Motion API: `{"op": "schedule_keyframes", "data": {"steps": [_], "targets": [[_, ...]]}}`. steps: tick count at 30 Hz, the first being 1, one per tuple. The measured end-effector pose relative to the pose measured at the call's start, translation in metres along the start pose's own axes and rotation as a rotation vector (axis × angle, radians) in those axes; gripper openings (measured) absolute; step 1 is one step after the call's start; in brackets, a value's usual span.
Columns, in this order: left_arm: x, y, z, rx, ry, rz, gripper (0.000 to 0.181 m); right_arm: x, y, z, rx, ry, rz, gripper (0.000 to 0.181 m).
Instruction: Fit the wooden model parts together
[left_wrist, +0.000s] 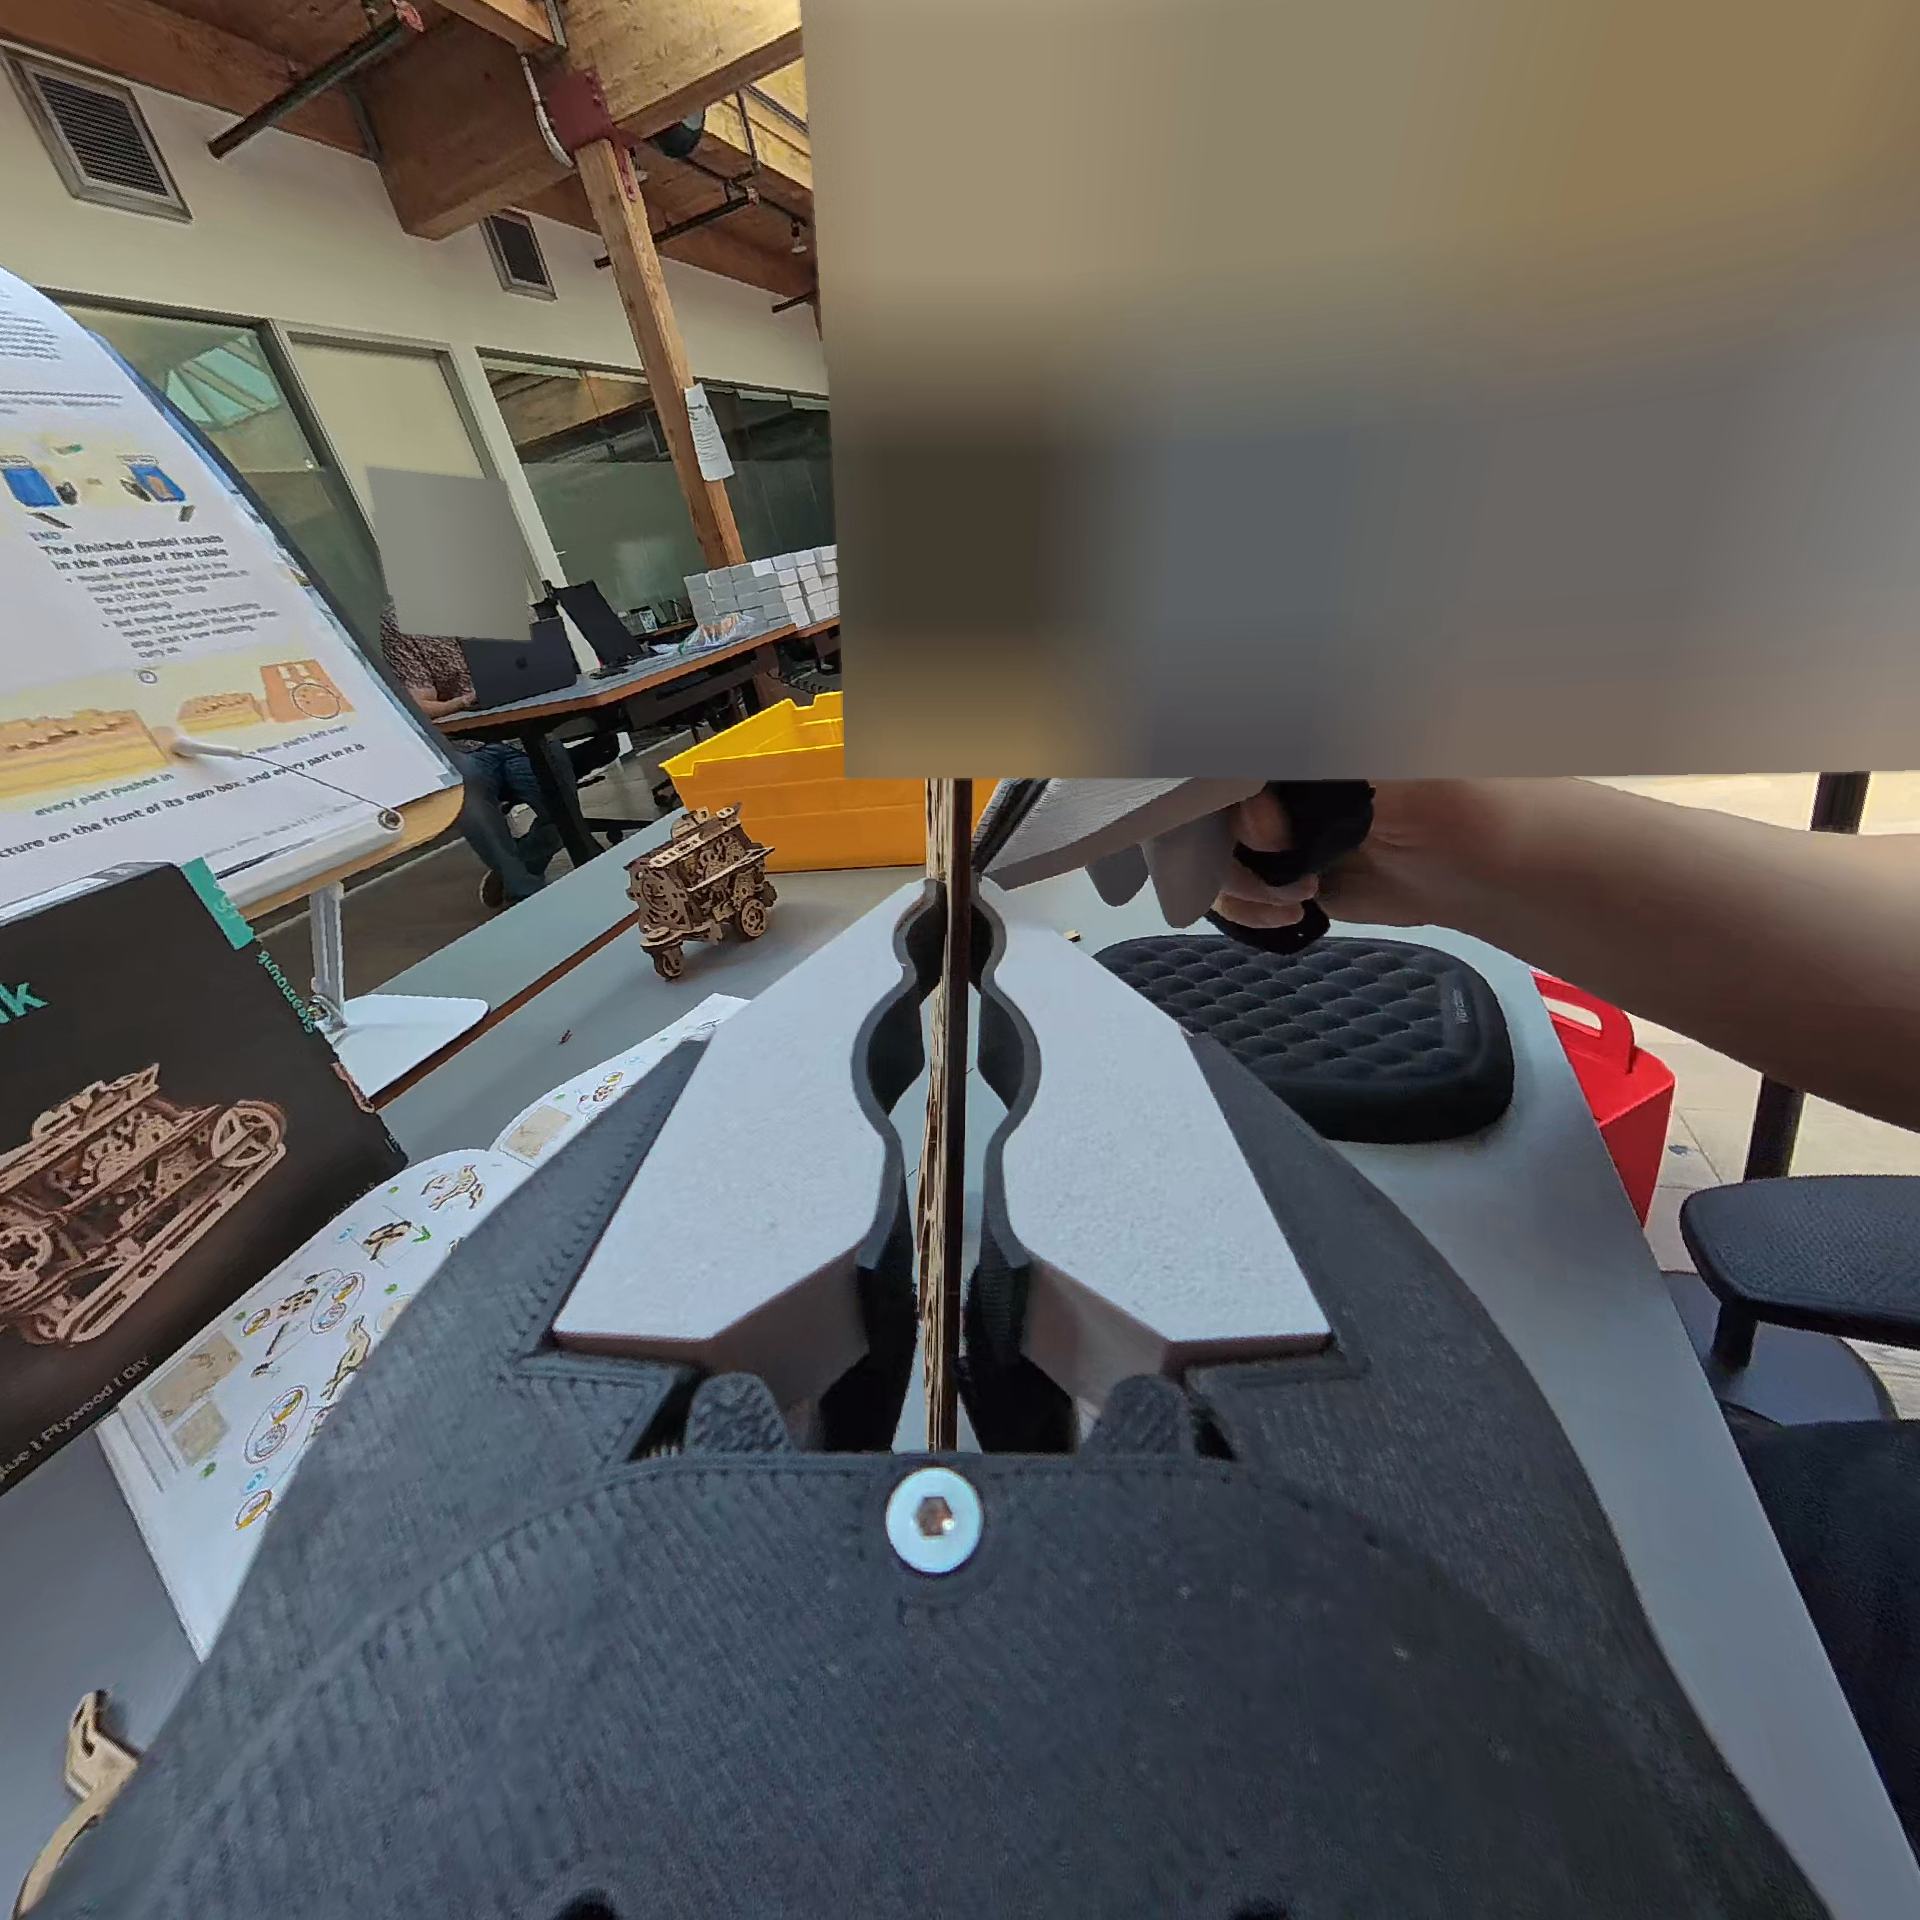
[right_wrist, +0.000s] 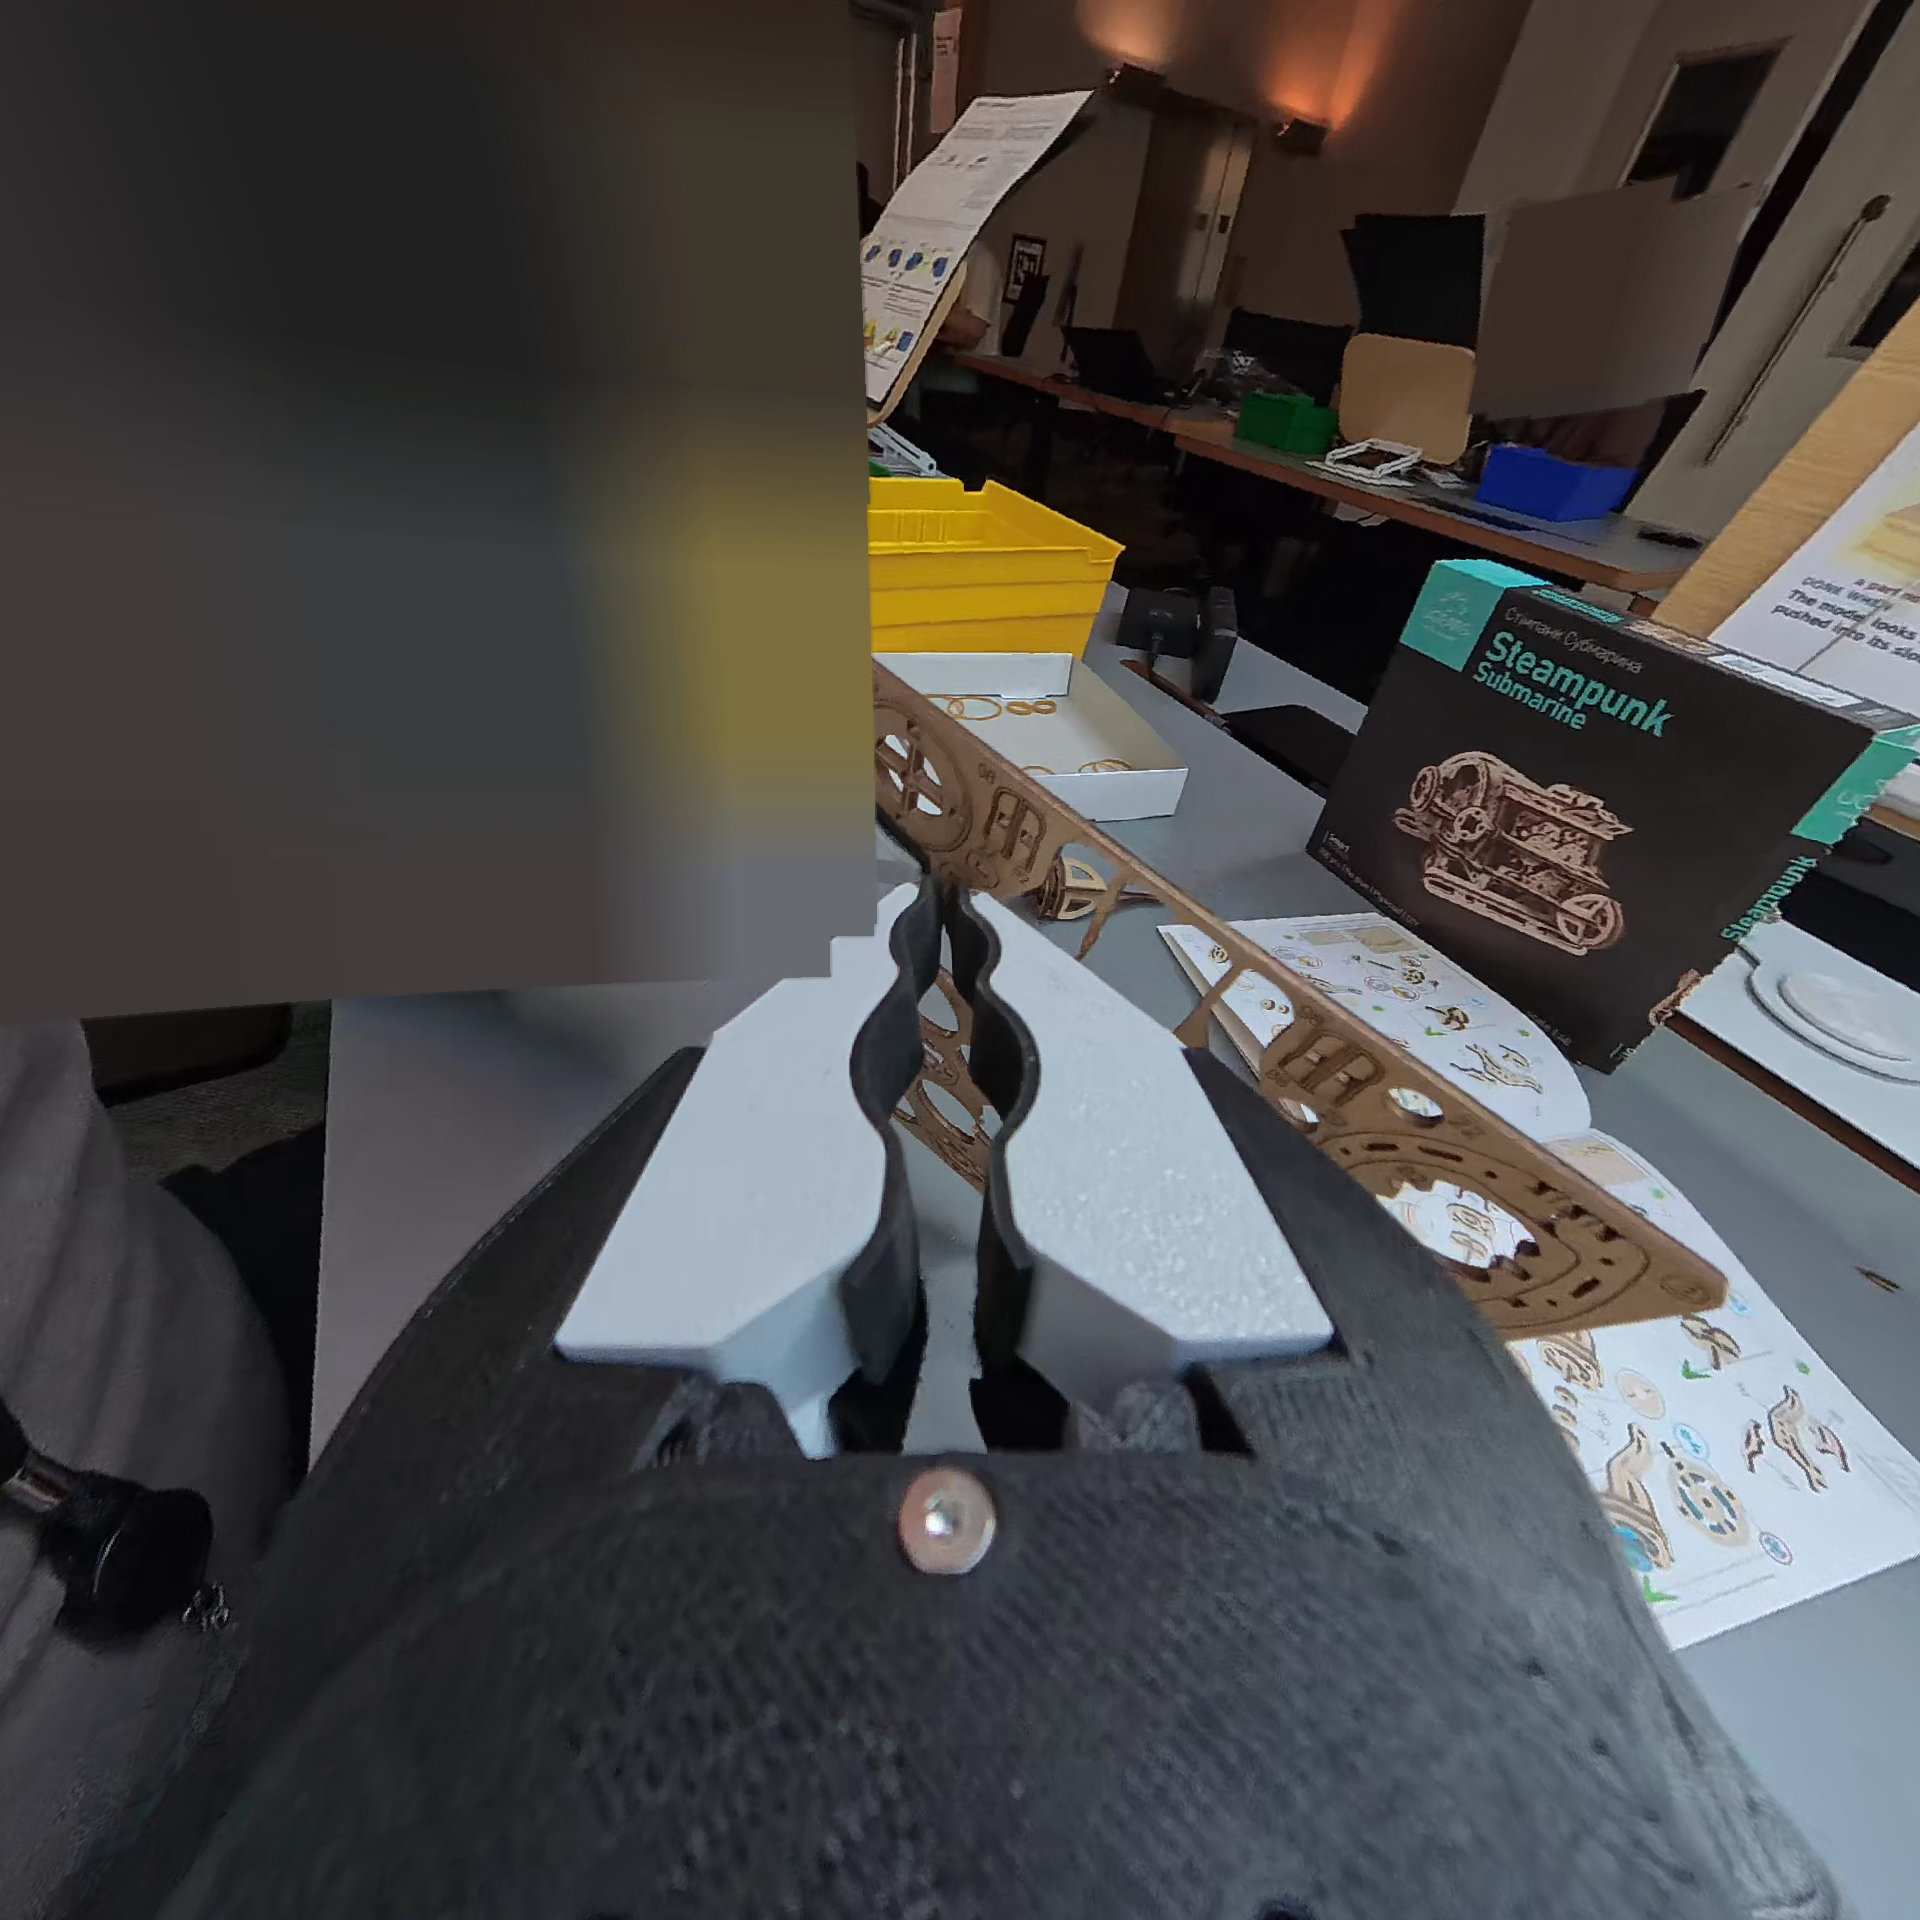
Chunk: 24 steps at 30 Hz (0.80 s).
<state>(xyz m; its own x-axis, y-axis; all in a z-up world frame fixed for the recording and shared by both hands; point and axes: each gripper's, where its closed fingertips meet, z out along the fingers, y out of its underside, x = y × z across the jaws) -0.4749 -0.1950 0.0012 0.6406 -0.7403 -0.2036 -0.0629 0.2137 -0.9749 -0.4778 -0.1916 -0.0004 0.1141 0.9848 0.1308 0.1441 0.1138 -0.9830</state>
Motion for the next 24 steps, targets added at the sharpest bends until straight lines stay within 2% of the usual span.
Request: {"op": "schedule_keyframes", "data": {"steps": [16,22,24], "targets": [[0.0044,-0.0033,0.0008,0.014,0.061,-0.072,0.001,-0.0043,-0.0031,-0.0051,0.044,-0.241,0.023,0.0],[0.0031,-0.0038,0.0001,0.017,0.065,-0.087,0.001,-0.0041,-0.0036,-0.004,0.03,-0.279,0.029,0.0],[0.0009,-0.0038,0.0001,0.018,0.048,-0.089,0.001,-0.0019,-0.004,-0.002,0.028,-0.249,0.038,0.0]]}}
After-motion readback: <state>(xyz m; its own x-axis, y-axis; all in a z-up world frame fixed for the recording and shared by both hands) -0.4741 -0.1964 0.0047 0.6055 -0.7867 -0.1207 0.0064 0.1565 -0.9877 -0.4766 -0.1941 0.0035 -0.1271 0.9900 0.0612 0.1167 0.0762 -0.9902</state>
